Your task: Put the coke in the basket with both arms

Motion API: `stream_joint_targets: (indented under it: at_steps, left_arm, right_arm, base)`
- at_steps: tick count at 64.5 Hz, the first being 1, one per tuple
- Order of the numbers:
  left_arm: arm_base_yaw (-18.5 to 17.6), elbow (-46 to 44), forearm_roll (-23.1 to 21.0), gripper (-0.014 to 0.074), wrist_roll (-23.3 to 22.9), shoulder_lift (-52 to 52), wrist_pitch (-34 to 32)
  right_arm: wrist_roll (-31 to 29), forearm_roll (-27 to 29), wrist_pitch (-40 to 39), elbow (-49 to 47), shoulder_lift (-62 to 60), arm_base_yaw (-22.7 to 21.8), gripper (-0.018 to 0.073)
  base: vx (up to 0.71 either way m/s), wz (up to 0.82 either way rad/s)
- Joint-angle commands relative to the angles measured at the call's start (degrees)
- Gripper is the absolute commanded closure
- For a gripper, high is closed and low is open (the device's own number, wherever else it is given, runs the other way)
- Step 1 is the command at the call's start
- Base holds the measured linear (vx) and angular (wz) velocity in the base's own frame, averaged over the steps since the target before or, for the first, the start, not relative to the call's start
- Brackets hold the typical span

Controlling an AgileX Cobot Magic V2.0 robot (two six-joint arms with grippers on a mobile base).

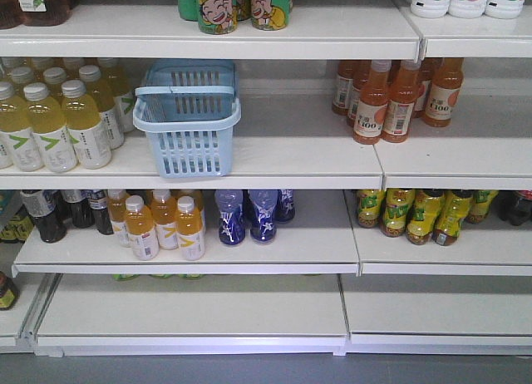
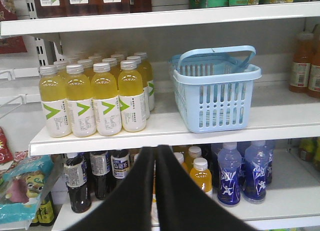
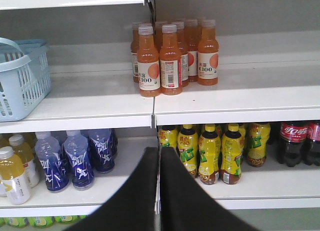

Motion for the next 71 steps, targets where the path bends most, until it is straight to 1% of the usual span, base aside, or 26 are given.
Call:
stream_joint_targets:
  at_steps: [1, 71]
  left_arm:
    - [-0.4, 0.0, -0.6, 0.0603, -0.4, -1.1, -3.9]
    - [-0.4, 0.0, -0.6, 0.0603, -0.4, -1.1, -3.9]
  right_arm:
    - [-0.4, -0.6, -4.1, 0.6, -1.0, -0.3, 0.0564]
    - [-0.4, -0.6, -4.1, 0.6, -1.0, -0.3, 0.0564]
  base:
    - [0.08, 0.0]
    - [0.05, -0.01]
